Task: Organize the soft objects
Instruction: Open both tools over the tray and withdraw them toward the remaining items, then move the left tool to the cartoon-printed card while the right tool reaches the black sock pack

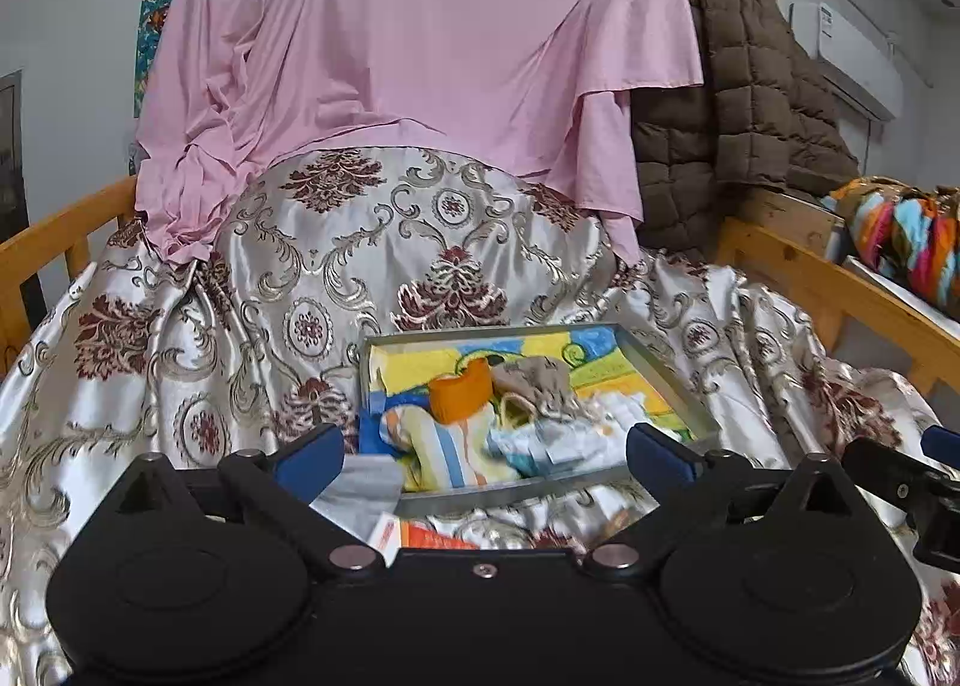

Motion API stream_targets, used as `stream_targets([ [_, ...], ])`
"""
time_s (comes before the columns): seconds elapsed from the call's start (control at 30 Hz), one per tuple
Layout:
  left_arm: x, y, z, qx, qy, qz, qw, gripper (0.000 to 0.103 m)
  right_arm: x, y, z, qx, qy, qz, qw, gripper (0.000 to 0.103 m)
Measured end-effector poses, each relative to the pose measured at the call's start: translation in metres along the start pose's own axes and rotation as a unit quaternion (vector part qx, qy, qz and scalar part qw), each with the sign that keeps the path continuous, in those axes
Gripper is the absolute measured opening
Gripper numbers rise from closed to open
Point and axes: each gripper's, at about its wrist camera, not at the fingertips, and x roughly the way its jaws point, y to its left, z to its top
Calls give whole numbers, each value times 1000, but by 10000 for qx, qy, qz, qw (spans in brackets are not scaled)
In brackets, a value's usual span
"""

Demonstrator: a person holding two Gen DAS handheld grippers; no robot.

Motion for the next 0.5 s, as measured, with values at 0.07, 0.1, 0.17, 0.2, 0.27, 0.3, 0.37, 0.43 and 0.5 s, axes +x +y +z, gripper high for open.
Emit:
stream_targets([
  [0.07, -10, -2, -8, 49, 8, -17, 10000, 101, -14, 0, -8, 8, -65, -13, 10000, 103],
  [0.1, -15, -2, -13, 67, 7, -23, 10000, 101, -21, 1, -12, 17, -100, -32, 9999, 103],
  [0.17, -25, -4, -24, 95, 24, -20, 9999, 102, -33, 2, -20, 14, -131, -49, 9999, 103],
  [0.2, -29, -4, -29, 105, 54, -16, 9999, 102, -38, 3, -23, 4, -144, -61, 9999, 103],
  [0.27, -36, -3, -40, 118, 138, 10, 9998, 102, -47, 4, -30, -6, -163, -87, 9998, 103],
  [0.3, -39, -3, -45, 116, 175, 40, 9998, 102, -52, 5, -33, -4, -157, -91, 9998, 103],
  [0.37, -47, -2, -55, 85, 256, 77, 9996, 102, -59, 6, -40, -6, -141, -156, 9998, 103],
  [0.43, -54, -1, -65, 66, 346, 71, 9994, 102, -66, 6, -47, -2, -128, -212, 9997, 103],
  [0.5, -60, -1, -72, 81, 412, 75, 9991, 102, -73, 6, -52, 36, -119, -222, 9997, 103],
])
